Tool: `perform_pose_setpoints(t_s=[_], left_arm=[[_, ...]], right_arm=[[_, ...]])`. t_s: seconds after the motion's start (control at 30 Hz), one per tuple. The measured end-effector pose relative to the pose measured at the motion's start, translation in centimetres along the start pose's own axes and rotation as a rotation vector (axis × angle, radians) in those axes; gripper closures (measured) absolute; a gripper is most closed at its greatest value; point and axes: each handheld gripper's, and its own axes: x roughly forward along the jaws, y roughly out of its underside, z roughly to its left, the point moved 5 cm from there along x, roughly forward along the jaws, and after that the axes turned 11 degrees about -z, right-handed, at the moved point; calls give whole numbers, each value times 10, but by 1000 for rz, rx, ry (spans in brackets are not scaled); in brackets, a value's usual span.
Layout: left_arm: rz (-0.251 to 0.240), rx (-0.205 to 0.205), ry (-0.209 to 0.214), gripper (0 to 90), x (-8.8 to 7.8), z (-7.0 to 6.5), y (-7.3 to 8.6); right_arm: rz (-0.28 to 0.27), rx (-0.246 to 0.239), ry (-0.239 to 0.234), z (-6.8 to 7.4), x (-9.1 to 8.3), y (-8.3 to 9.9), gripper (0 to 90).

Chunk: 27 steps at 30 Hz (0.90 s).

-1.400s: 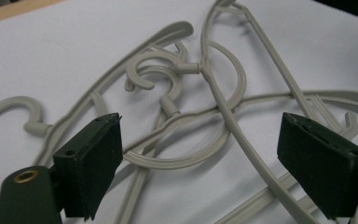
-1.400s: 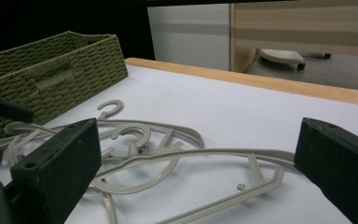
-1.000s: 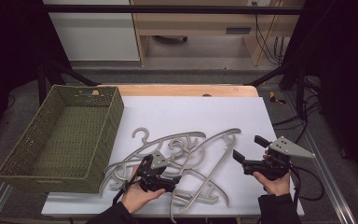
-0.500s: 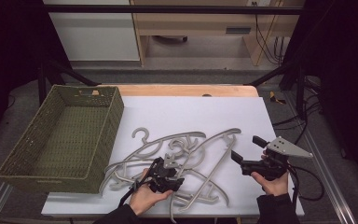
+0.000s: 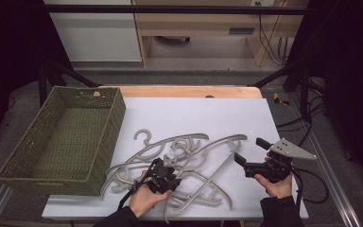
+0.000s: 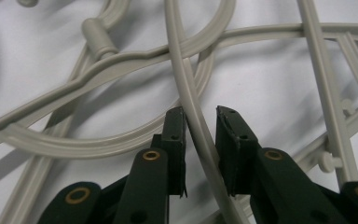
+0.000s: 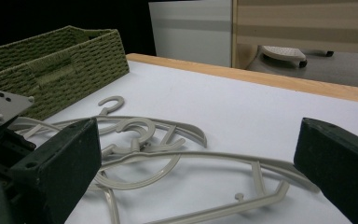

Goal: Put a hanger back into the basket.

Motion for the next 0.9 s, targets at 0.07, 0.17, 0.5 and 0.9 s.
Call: perform_pose_setpoints(t_s=[0.07,0.17,0.5,0.9], left_arm=[[9,0,-6,757,-1,1,0],[11,6,-4,754,0,1,0],[21,31,-38,741,8,-6,-1],[30,37,-50,818,1,-3,-1]], right_arm=[[0,0,0,0,0,0,10],[0,-2,1,-1,0,0,10],[4,-3,2,-1,0,1,10],[2,-1,1,-1,0,1,10]])
